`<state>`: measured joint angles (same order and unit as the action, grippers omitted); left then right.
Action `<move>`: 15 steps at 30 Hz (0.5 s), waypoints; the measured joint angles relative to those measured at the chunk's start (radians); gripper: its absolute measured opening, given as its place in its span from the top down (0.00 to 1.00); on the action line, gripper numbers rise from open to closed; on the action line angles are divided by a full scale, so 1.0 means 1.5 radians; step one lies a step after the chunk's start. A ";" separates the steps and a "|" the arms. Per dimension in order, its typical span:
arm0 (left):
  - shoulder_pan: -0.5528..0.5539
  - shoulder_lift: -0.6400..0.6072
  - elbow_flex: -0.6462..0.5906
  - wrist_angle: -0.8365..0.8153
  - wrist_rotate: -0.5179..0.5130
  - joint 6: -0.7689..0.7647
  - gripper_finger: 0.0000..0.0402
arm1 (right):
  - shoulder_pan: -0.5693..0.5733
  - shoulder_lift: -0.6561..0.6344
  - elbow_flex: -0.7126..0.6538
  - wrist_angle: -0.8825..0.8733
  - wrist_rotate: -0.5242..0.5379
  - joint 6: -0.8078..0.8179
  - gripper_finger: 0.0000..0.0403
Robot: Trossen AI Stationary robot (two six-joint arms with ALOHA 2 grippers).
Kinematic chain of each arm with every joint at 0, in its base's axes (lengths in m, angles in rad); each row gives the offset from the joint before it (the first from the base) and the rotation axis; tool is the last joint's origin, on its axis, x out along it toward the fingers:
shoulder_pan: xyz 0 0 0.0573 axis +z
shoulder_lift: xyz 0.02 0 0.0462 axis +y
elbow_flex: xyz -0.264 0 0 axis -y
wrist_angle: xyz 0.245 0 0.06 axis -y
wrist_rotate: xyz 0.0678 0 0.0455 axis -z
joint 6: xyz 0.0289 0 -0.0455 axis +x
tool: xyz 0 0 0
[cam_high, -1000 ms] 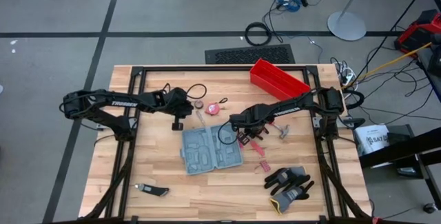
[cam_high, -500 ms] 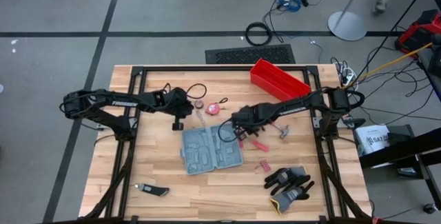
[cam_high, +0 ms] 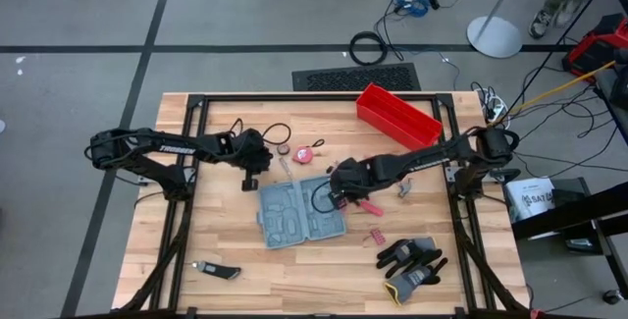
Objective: Prefit tool cases
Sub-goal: Put the pliers into the toolbox
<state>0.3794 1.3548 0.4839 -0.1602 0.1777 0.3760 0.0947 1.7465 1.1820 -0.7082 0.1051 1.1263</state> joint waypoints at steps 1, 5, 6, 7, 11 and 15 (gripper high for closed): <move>-0.001 0.000 0.000 0.002 0.009 -0.014 1.00 | 0.007 -0.001 0.000 0.022 0.001 0.010 0.90; -0.009 0.000 0.000 -0.001 0.018 -0.061 1.00 | 0.035 0.003 0.000 0.123 0.015 0.049 0.90; -0.012 0.000 0.000 -0.002 0.019 -0.070 1.00 | 0.043 0.006 0.001 0.151 0.025 0.057 0.90; -0.015 0.000 0.000 -0.004 0.019 -0.077 1.00 | 0.050 0.008 0.001 0.175 0.034 0.066 0.90; -0.029 0.000 0.000 -0.004 0.022 -0.106 1.00 | 0.083 0.017 0.001 0.253 0.097 0.100 0.90; -0.048 0.000 0.000 -0.004 0.058 -0.136 1.00 | 0.113 0.030 0.002 0.327 0.154 0.132 0.90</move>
<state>0.3077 1.3548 0.4839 -0.1670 0.2644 0.1720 0.2645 1.7912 1.1847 -0.2177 0.3363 1.3237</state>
